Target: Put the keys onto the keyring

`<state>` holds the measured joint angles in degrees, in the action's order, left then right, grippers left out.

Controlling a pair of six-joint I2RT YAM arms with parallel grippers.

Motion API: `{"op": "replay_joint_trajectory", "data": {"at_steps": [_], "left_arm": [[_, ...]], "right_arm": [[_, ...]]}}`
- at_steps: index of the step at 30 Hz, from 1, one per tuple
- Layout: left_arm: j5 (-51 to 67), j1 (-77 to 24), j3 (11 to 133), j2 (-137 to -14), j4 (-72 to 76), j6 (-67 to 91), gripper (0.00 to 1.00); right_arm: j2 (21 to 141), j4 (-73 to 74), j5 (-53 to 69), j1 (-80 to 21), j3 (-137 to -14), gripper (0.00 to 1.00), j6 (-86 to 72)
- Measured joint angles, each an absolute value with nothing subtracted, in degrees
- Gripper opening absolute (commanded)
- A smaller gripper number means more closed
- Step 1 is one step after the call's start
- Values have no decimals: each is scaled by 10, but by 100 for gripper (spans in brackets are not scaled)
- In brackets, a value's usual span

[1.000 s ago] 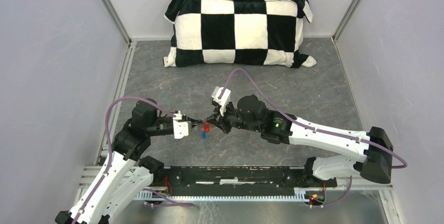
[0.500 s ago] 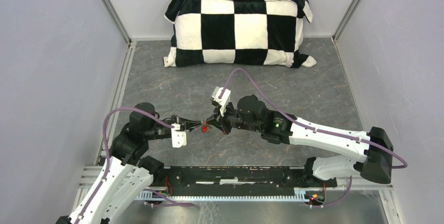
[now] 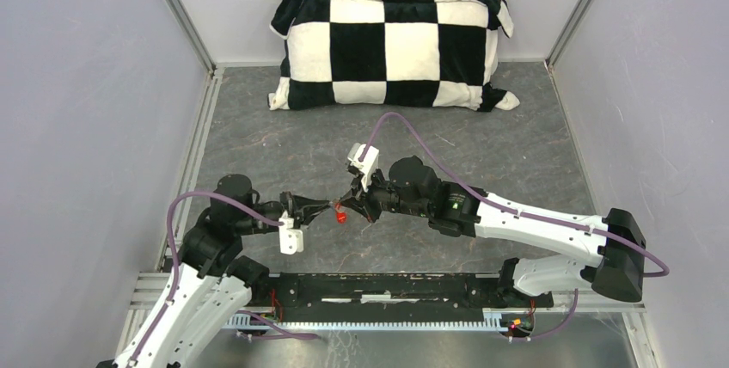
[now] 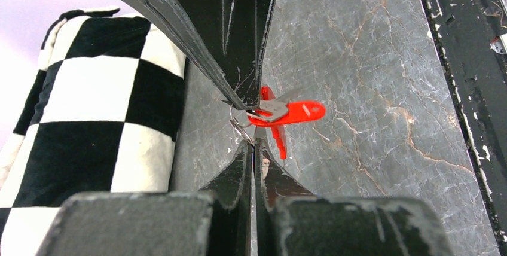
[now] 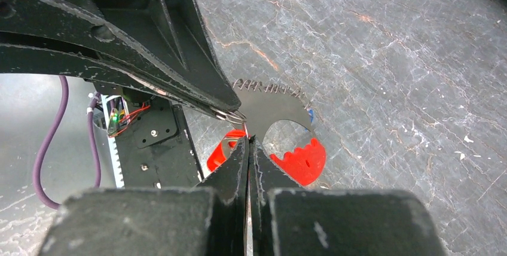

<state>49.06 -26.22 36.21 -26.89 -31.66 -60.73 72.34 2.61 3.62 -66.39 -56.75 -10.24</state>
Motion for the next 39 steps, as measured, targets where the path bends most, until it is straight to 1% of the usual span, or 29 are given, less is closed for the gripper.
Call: {"op": "replay_joint_trajectory", "data": {"at_steps": [4,10,15,27,36,39], "left_arm": [[497,-262,360,-261,-311,-607,2],[513,-262,359,-265,-306,-607,2],[531,-262,359,-282,-297,-605,2],[531,-262,359,-276,-211,-524,2],[529,-262,359,-276,-195,-493,2],[529,-262,359,-276,-189,-483,2]], "right_arm": [[723,27,40,-664,-568,0,-106],[723,27,52,-664,-569,3,-108],[721,29,58,-664,-569,3,-107],[667,22,49,-663,-551,1,-114],[664,12,49,-663,-545,2,-121],[659,7,49,-663,-539,11,-123]]}}
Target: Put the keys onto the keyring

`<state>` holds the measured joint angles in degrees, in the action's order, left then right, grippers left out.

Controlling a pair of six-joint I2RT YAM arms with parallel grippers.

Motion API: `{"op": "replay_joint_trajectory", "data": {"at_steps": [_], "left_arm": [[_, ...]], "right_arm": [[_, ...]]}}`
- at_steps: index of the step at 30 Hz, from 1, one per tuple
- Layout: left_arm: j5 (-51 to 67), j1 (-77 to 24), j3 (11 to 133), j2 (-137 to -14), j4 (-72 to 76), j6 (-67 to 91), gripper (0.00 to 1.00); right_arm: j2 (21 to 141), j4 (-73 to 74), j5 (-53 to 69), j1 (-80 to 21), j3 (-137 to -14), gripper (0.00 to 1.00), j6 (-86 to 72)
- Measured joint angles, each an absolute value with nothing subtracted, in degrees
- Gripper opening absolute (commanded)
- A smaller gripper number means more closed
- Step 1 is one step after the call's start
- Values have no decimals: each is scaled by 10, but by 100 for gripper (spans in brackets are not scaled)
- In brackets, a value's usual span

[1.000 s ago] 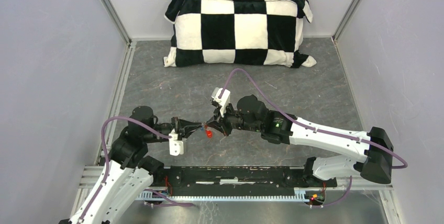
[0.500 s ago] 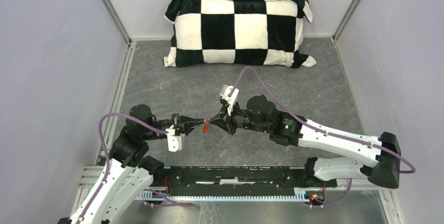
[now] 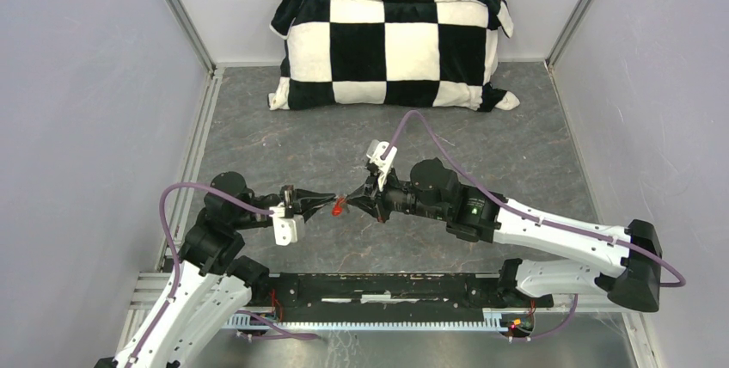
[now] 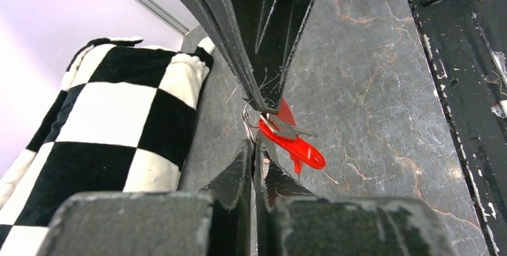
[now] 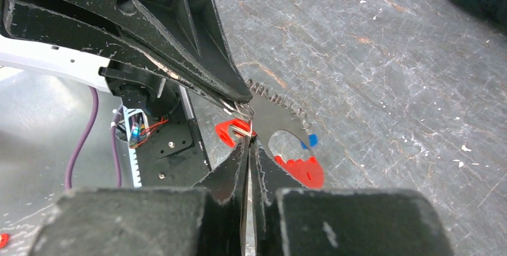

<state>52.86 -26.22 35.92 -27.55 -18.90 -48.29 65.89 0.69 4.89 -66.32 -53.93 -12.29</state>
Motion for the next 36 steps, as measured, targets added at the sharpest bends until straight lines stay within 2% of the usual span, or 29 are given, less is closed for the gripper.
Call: {"op": "replay_joint_trajectory", "data": {"at_steps": [10,12,16,23,36], "left_arm": [[531,-262,359,-273,-176,-478,2],[531,-262,360,-274,-180,-479,2],[548,-262,366,-280,-207,-479,2],[595,-262,401,-310,-262,-489,2],[651,-262,434,-324,-338,-520,2]], "right_arm": [[650,5,53,-664,-533,44,-106],[643,9,55,-664,-533,53,-84],[627,43,58,-663,-548,62,-23],[623,121,97,-659,-624,63,100],[651,160,308,-612,-648,58,211]]}}
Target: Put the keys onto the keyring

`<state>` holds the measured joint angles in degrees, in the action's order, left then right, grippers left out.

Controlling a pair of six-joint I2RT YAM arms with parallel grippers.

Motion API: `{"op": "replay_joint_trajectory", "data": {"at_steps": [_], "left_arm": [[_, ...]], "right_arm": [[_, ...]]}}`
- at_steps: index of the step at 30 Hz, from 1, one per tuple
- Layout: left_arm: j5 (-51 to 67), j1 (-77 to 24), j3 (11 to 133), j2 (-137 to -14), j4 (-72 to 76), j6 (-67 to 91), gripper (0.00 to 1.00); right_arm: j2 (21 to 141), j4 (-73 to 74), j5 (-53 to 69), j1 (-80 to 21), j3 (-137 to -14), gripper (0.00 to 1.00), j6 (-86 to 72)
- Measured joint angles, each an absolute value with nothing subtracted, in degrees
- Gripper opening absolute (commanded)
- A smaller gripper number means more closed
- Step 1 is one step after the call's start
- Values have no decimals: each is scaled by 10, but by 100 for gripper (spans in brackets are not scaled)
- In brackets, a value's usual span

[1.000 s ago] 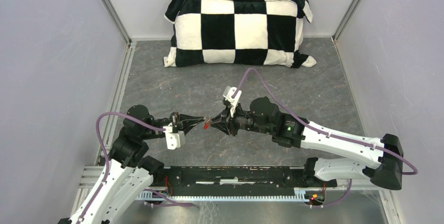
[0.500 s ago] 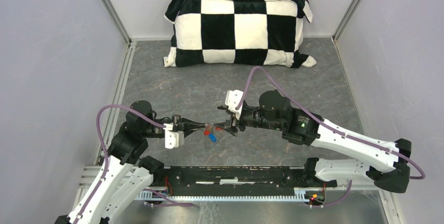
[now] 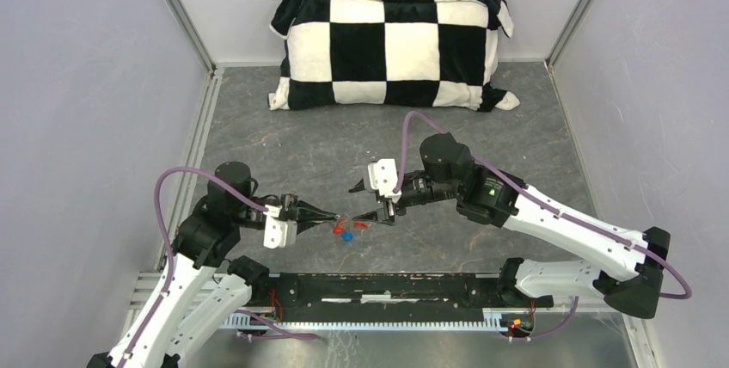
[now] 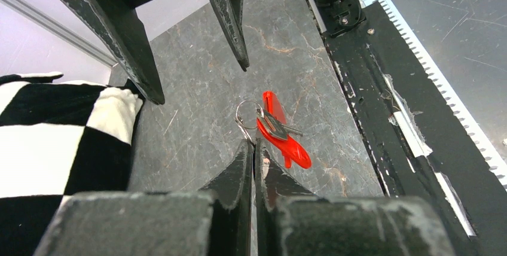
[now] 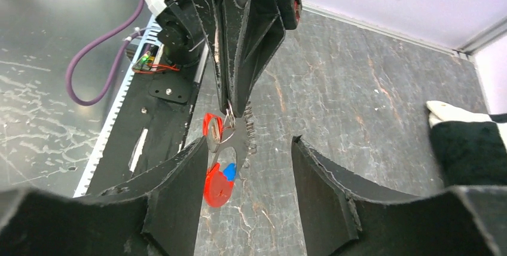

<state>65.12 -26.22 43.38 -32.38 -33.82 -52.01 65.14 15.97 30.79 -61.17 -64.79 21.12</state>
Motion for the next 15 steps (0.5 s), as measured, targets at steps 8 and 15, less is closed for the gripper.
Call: {"op": "replay_joint_trajectory", "data": {"at_steps": [8,15], "left_arm": [[661,-262,436,-324,-347,-530,2],[661,-262,437,-325,-347,-532,2]], "right_arm": [[688,136,398,-597,-648,52,197],[708,102,430,-597,-648,44,167]]}}
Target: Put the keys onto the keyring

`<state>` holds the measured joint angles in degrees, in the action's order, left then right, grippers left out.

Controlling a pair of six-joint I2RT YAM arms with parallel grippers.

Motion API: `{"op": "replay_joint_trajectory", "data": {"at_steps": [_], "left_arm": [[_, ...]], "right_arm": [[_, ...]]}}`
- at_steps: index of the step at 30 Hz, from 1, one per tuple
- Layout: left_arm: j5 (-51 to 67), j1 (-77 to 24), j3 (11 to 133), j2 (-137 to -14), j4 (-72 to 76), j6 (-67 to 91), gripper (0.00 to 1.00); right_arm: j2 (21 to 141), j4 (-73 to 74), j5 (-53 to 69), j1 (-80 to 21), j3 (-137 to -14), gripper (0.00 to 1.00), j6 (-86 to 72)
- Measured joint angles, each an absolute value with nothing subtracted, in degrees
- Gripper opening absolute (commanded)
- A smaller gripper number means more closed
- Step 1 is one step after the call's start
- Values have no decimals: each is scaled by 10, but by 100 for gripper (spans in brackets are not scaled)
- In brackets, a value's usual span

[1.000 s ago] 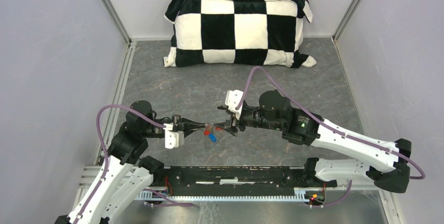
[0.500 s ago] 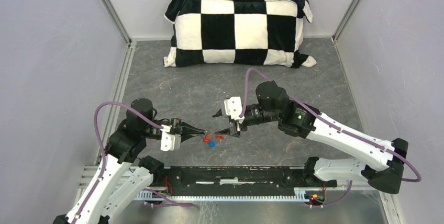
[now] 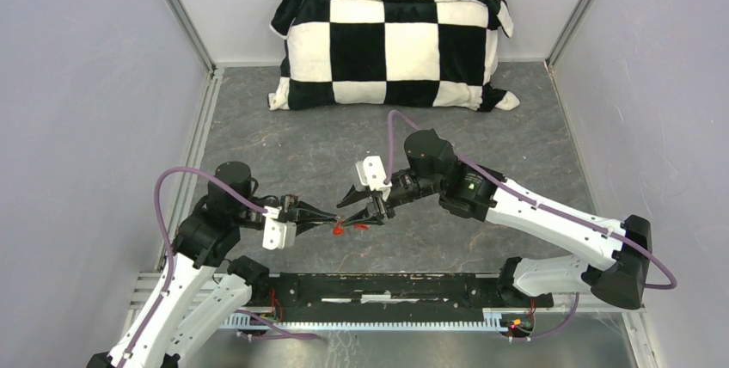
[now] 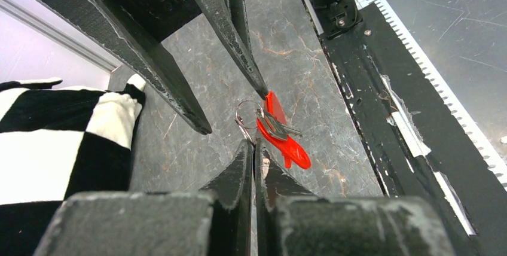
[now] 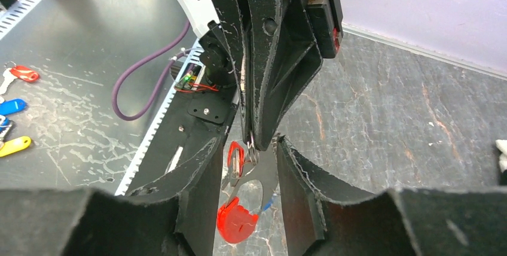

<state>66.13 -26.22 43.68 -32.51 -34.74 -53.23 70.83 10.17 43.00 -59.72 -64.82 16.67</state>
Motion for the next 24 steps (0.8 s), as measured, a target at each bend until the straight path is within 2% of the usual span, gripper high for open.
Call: {"op": "replay_joint_trajectory", "data": {"at_steps": [9,16,21,22,24], "left_arm": [[661,-262,443,-325,-352,-533,2],[661,-262,444,-325,-353,-533,2],[661,-262,444,-325,-353,-533,2],[661,-262,444,-325,-353,-533,2],[661,-262,444,-325,-354,-533,2]], "right_arm": [[714,96,435,-597,-648,42,159],[717,95,435,-594,-648,30,159],[728,97,435,-591,-648,28,159],[729,98,435,-591,-648,26,159],[731,99,435,-590,-648,15,158]]}}
